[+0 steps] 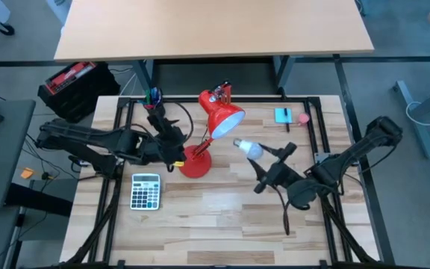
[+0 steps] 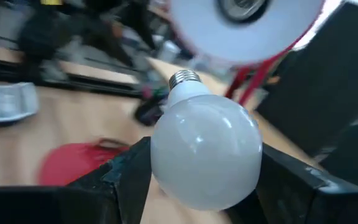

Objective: Screw lightbulb
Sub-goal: Insert the white lightbulb into the red desk lamp

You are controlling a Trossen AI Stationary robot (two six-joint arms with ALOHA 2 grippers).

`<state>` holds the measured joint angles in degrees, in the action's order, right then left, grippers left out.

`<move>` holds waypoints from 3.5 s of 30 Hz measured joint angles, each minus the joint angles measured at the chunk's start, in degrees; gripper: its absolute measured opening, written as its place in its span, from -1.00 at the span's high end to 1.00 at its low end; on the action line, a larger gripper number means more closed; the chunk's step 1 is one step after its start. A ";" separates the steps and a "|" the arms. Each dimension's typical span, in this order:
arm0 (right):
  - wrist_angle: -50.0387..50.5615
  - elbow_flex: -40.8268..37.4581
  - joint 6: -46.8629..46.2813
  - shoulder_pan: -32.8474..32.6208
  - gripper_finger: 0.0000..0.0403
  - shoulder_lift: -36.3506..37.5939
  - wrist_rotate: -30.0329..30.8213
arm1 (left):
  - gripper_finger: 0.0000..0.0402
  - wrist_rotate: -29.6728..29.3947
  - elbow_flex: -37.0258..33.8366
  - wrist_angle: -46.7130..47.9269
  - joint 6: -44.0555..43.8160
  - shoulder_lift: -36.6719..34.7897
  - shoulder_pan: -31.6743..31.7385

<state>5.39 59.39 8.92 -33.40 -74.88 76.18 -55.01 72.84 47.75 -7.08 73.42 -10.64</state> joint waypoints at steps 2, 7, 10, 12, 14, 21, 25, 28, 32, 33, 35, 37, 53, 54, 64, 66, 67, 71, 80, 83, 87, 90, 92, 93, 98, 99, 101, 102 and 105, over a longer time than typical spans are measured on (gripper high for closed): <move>0.09 2.93 4.49 -0.33 -0.26 -1.77 4.45 | -0.30 0.17 1.48 1.93 1.20 -0.70 0.37; -1.32 7.61 12.29 -0.37 -0.26 -6.29 12.73 | -0.30 0.42 3.16 4.79 4.50 -4.73 2.72; -1.40 9.58 13.90 -0.34 -0.26 -8.59 13.78 | -0.30 0.54 3.21 3.63 8.54 -7.91 5.93; -1.36 11.18 14.96 0.12 -0.26 -9.99 13.79 | -0.30 2.11 3.28 1.31 12.59 -9.47 8.66; -1.40 13.15 16.86 0.80 -0.26 -11.18 13.79 | -0.30 6.44 3.28 -2.04 16.86 -10.35 11.69; -1.55 21.08 28.81 4.60 -0.26 -14.94 13.84 | -0.30 20.76 3.28 -14.09 33.75 -8.79 19.48; -1.57 24.02 34.71 7.15 -0.26 -16.31 13.94 | -0.30 21.15 3.24 -17.23 41.37 -5.74 21.66; -1.49 24.46 37.01 8.38 -0.26 -16.36 13.93 | -0.30 21.31 3.24 -18.84 41.75 -4.21 22.50; -1.98 24.51 37.66 9.74 -0.26 -16.25 13.92 | -0.30 23.05 3.24 -20.96 41.19 -3.00 22.58; -2.64 24.51 37.78 10.03 -0.26 -16.25 13.92 | -0.30 23.87 3.24 -21.58 40.99 -2.94 22.57; -4.71 24.51 38.13 10.36 -0.26 -16.25 13.86 | -0.30 25.40 3.24 -22.95 40.82 -2.98 22.41; -6.10 24.51 38.15 10.37 -0.26 -16.21 13.86 | -0.30 26.44 3.24 -24.38 40.60 -3.05 22.21; -11.21 24.53 43.55 11.84 -0.26 -16.21 10.07 | -0.30 29.31 3.21 -29.56 40.66 -3.03 19.78; -11.74 24.53 44.05 11.86 -0.26 -16.21 9.77 | -0.30 29.33 3.21 -29.78 40.84 -3.03 19.54; -16.59 24.53 44.10 11.10 -0.26 -16.23 8.48 | -0.30 29.29 3.21 -29.82 39.22 -3.03 18.82; -17.72 24.53 43.56 11.04 -0.26 -16.23 8.37 | -0.30 29.29 3.21 -29.84 38.91 -3.03 18.34; -18.07 24.53 42.85 11.07 -0.26 -16.23 8.33 | -0.30 29.28 3.21 -29.85 38.85 -3.03 18.06; -18.08 24.53 41.49 11.11 -0.26 -16.31 8.33 | -0.30 29.25 3.17 -30.57 38.59 -3.03 16.89; -17.97 24.55 45.94 11.58 -0.26 -19.84 7.82 | -0.30 29.24 3.17 -30.76 37.58 -3.03 16.20; -18.56 24.55 47.64 12.57 -0.26 -20.43 8.02 | -0.30 28.99 3.17 -30.50 37.17 -3.03 15.78; -18.59 24.55 47.98 13.02 -0.26 -20.31 8.42 | -0.30 28.33 3.17 -30.19 36.97 -3.03 14.78; -18.40 24.67 48.37 13.10 -0.26 -20.27 8.56 | -0.30 28.31 3.17 -29.86 36.78 -3.03 14.20; -17.16 25.52 48.62 13.10 -0.26 -20.27 8.56 | -0.30 28.38 3.17 -29.75 36.75 -3.03 13.87; -16.48 26.04 48.62 13.10 -0.26 -20.27 8.53 | -0.30 28.55 3.17 -29.77 36.71 -3.03 13.74; -14.54 28.03 48.60 13.13 -0.26 -20.23 8.21 | -0.30 29.74 3.17 -28.82 35.29 -3.02 13.47; -14.30 28.24 48.60 12.98 -0.26 -20.23 8.16 | -0.30 29.75 3.17 -28.64 35.25 -2.99 13.47; -13.36 28.58 48.61 12.94 -0.26 -20.23 8.15 | -0.30 29.64 3.17 -28.67 35.14 -2.99 13.49; -12.58 28.59 48.59 13.21 -0.26 -20.22 8.15 | -0.30 29.50 3.17 -28.66 35.09 -2.99 13.52; -9.13 28.59 48.55 14.44 -0.26 -20.23 8.13 | -0.30 29.47 3.17 -28.80 35.09 -2.99 13.54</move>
<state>-3.75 87.99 57.47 -18.96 -95.11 84.31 -25.54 76.01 18.96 28.01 70.43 2.90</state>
